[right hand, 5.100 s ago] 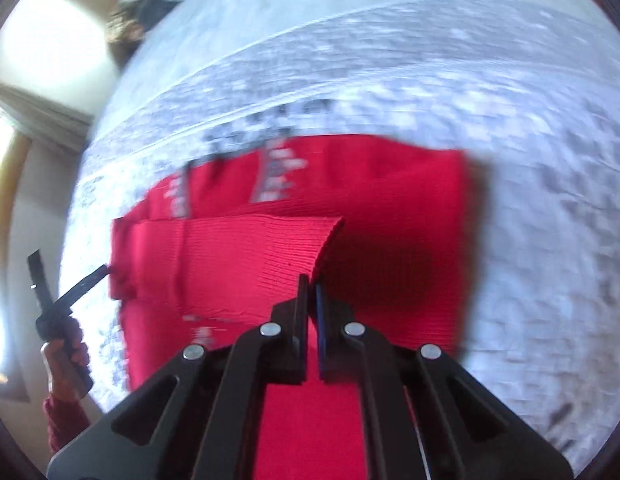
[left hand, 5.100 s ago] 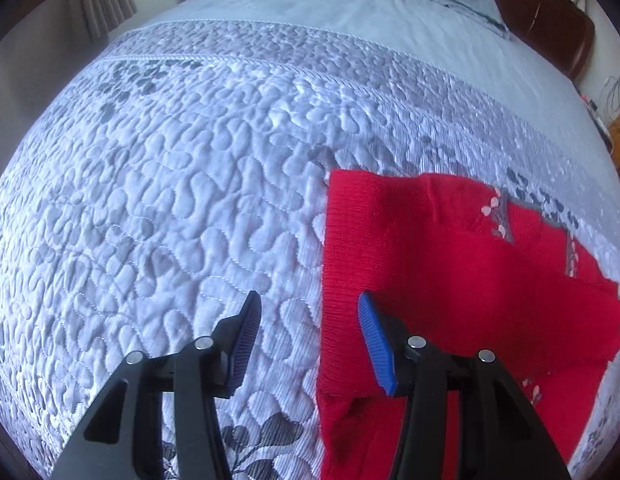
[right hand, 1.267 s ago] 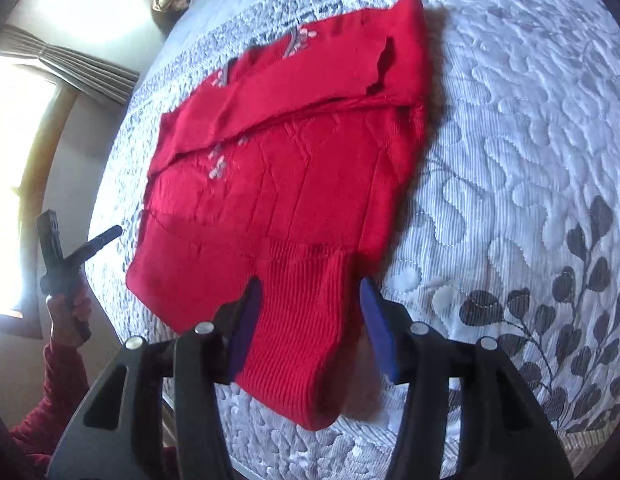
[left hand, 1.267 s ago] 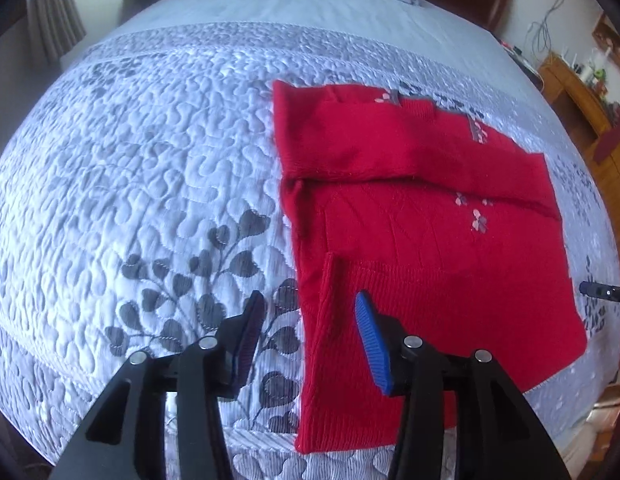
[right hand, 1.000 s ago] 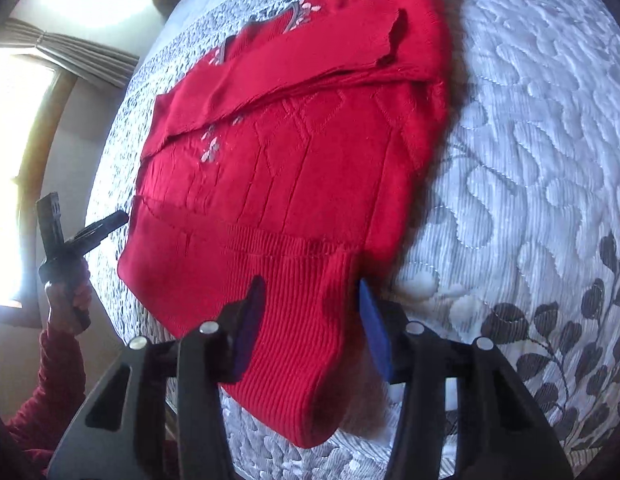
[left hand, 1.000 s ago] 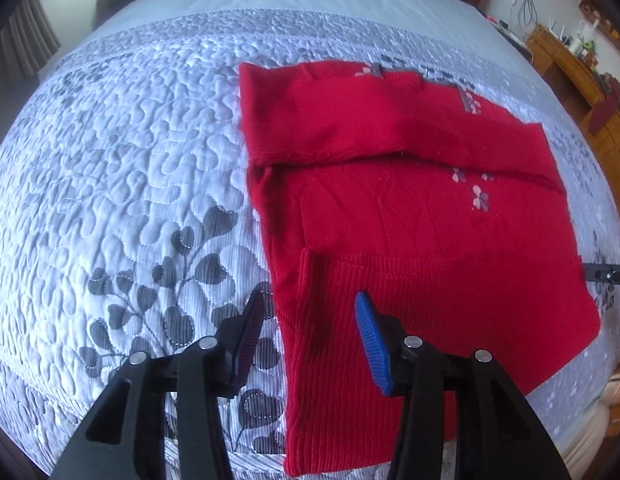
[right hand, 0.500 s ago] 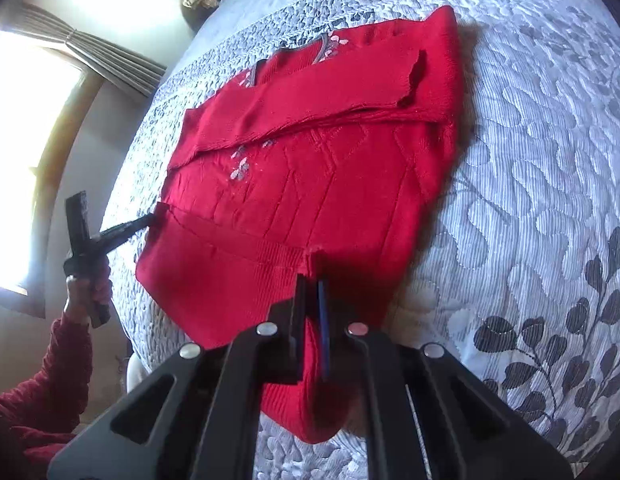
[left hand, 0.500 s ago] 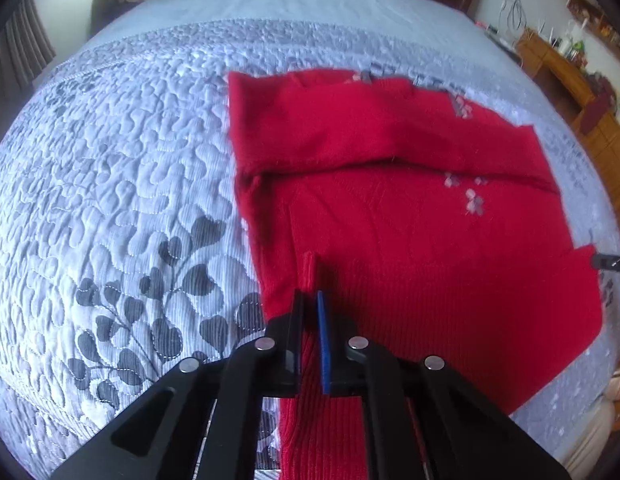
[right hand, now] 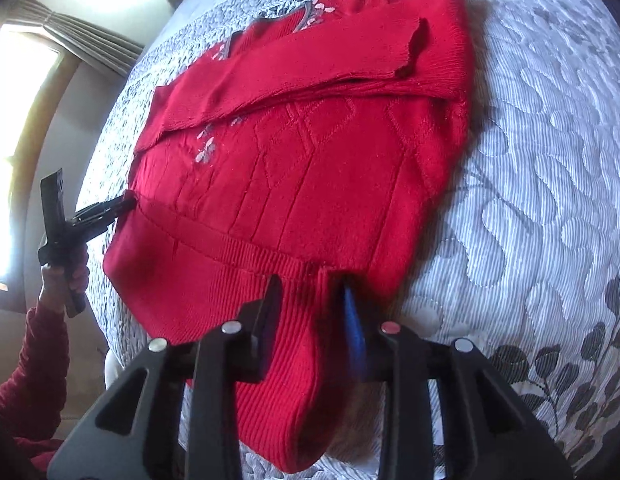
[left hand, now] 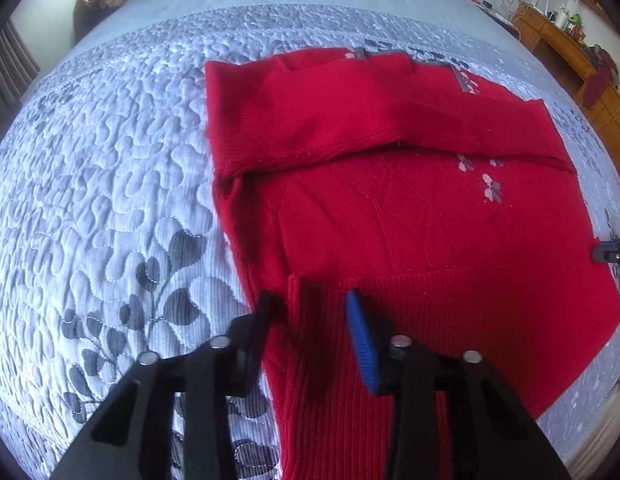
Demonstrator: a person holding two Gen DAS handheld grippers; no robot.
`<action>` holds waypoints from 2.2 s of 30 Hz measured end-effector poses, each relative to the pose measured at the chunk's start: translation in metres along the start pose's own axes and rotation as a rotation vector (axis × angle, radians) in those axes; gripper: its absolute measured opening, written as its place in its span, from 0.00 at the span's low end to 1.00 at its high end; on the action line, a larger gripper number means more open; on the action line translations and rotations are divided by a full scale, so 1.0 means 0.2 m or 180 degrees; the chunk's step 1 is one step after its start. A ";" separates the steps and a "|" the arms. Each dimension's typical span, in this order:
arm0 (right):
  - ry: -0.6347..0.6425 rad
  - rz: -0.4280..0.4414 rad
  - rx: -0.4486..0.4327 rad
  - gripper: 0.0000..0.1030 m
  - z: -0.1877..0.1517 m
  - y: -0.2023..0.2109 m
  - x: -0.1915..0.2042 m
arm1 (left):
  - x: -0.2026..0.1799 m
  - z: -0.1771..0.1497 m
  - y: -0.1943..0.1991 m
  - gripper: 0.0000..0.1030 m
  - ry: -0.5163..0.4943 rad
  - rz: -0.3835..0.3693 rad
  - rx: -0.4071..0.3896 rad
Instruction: Fold small clothes
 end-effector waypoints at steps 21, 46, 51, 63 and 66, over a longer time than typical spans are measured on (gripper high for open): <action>0.0010 0.0332 -0.0554 0.04 0.21 0.34 0.04 | 0.08 0.27 0.36 0.04 0.0430 -0.0211 -0.0895; -0.0548 -0.0477 -0.0341 0.05 1.13 -0.09 -0.42 | 0.22 1.02 -0.41 0.05 0.0575 0.0400 -0.0468; -0.0492 -0.0422 -0.0424 0.18 1.08 -0.03 -0.41 | 0.23 0.97 -0.39 0.18 0.0596 0.0428 -0.0472; -0.0090 -0.0230 -0.0211 0.52 0.47 0.20 -0.15 | 0.19 0.36 -0.05 0.39 0.0690 0.0284 -0.0201; -0.0130 -0.0161 -0.0117 0.54 0.29 0.18 -0.14 | 0.17 0.16 -0.04 0.40 0.0716 0.0206 -0.0061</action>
Point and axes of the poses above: each gripper's, at about its wrist camera, not at the fingertips, and y roughly against the way its jaws point, x to its left, z to its top, the point moved 4 cm from there along -y, roughly the way its jaws point
